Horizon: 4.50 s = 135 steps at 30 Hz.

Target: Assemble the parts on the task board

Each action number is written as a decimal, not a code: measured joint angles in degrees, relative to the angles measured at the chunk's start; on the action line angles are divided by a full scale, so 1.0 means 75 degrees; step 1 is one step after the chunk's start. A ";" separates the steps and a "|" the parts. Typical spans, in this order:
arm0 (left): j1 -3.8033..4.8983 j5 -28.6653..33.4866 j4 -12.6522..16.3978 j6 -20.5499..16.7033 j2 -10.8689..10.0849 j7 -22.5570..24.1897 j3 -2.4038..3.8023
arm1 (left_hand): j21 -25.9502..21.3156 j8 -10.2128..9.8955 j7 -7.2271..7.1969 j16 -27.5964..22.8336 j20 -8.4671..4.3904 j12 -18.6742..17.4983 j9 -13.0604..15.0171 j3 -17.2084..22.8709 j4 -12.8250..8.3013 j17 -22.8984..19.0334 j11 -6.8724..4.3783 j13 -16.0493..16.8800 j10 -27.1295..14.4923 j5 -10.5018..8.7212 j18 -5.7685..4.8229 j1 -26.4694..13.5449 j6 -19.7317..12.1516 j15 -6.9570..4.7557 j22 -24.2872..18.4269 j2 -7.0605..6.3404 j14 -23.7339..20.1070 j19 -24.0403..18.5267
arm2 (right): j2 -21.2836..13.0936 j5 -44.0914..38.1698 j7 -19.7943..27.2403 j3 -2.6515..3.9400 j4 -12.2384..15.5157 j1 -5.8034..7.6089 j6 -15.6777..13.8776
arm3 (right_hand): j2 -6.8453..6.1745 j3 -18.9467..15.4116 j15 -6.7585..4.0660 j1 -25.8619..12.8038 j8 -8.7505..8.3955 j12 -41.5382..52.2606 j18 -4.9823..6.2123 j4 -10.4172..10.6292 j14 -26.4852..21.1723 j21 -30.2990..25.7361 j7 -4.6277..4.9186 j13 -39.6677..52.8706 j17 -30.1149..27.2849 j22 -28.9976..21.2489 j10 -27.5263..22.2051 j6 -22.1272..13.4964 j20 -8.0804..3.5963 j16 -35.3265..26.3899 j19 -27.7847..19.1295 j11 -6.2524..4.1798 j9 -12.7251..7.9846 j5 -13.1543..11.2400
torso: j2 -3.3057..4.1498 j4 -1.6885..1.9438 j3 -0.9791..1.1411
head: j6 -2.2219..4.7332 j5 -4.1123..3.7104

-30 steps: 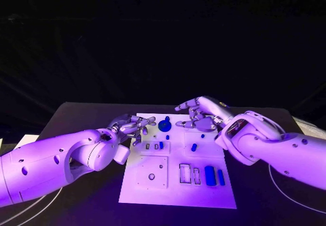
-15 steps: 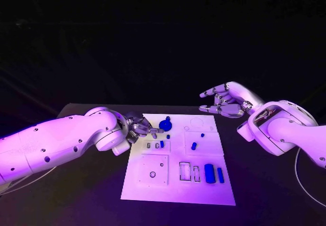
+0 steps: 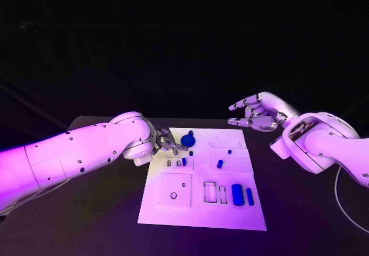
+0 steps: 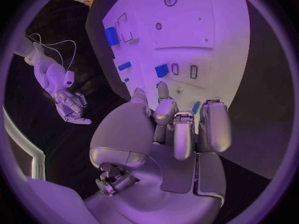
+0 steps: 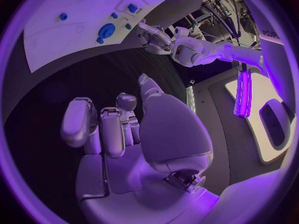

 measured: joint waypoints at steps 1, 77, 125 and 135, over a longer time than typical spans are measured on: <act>0.0002 -0.0034 -0.0052 0.0052 0.0048 -0.0018 -0.0001 | 0.0000 0.0000 -0.0018 0.0000 0.0000 0.0029 0.0037 -0.0046 0.0000 0.0000 0.0000 0.0013 0.0000 -0.0053 0.0001 -0.0010 -0.0018 -0.0022 0.0014 0.0010 0.0022 0.0000 | 0.0012 0.0005 -0.0009 -0.0002 -0.0009 0.0000 0.0011 | 0.0000 0.0000 0.0000 0.0000 0.0027 0.0000 0.0000 0.0000 0.0000 0.0000 -0.0011 0.0000 0.0000 -0.0006 0.0000 0.0011 0.0000 0.0000 0.0000 0.0000 0.0000 0.0000 | 0.0002 0.0004 0.0001 | 0.0000 0.0000; -0.0106 -0.0372 -0.1433 0.1325 0.1318 -0.0180 -0.0129 | 0.0118 0.0250 -0.0059 0.0000 -0.0054 0.0148 0.0577 -0.0451 -0.0054 0.0001 -0.0052 0.0192 0.0107 -0.0115 0.0001 0.0176 -0.0166 -0.0066 0.0189 0.0282 0.0014 0.0053 | 0.0389 -0.0033 -0.0261 -0.0022 -0.0278 -0.0025 0.0287 | 0.0059 0.0024 0.0000 -0.0059 0.0089 -0.0001 0.0000 0.0065 0.0000 -0.0045 -0.0046 0.0009 -0.0044 -0.0119 0.0028 0.0046 0.0001 -0.0030 -0.0054 -0.0027 0.0008 0.0088 | 0.0016 0.0218 -0.0011 | -0.0248 -0.0238; -0.0105 -0.0097 -0.1284 0.1323 0.1122 -0.0018 -0.0127 | 0.0117 -0.0338 0.0071 0.0000 -0.0039 -0.0190 0.1075 0.4509 -0.0526 -0.0003 0.0010 0.0052 0.0111 0.0804 0.0001 0.1197 -0.0449 -0.0072 0.0186 -0.1408 0.0021 0.0068 | 0.0449 -0.0042 -0.0291 -0.0036 -0.0314 -0.0034 0.0399 | 0.0100 0.0003 0.0000 -0.0100 0.0089 0.0119 -0.0001 0.0086 0.0000 -0.0076 -0.0046 0.0124 -0.0035 -0.0119 0.0084 0.0046 0.0001 -0.0030 -0.0053 -0.0082 0.0004 0.0117 | 0.0017 0.0262 -0.0007 | -0.0291 -0.0280; -0.0106 -0.0115 -0.1132 0.0958 0.0956 -0.0028 -0.0127 | 0.0117 -0.0251 0.0055 0.0000 -0.0027 -0.0144 0.1264 0.4928 -0.0667 -0.0003 0.0000 0.0151 0.0190 0.1122 -0.0119 0.0851 -0.0405 -0.0072 0.0186 -0.1596 0.0021 0.0079 | 0.0463 -0.0042 -0.0292 -0.0052 -0.0355 -0.0040 0.0413 | 0.0122 0.0002 0.0000 -0.0122 0.0089 0.0119 -0.0001 0.0129 0.0000 -0.0076 -0.0046 0.0152 -0.0035 -0.0119 0.0083 0.0046 0.0001 -0.0030 -0.0053 -0.0082 0.0003 0.0117 | 0.0020 0.0275 -0.0003 | -0.0309 -0.0300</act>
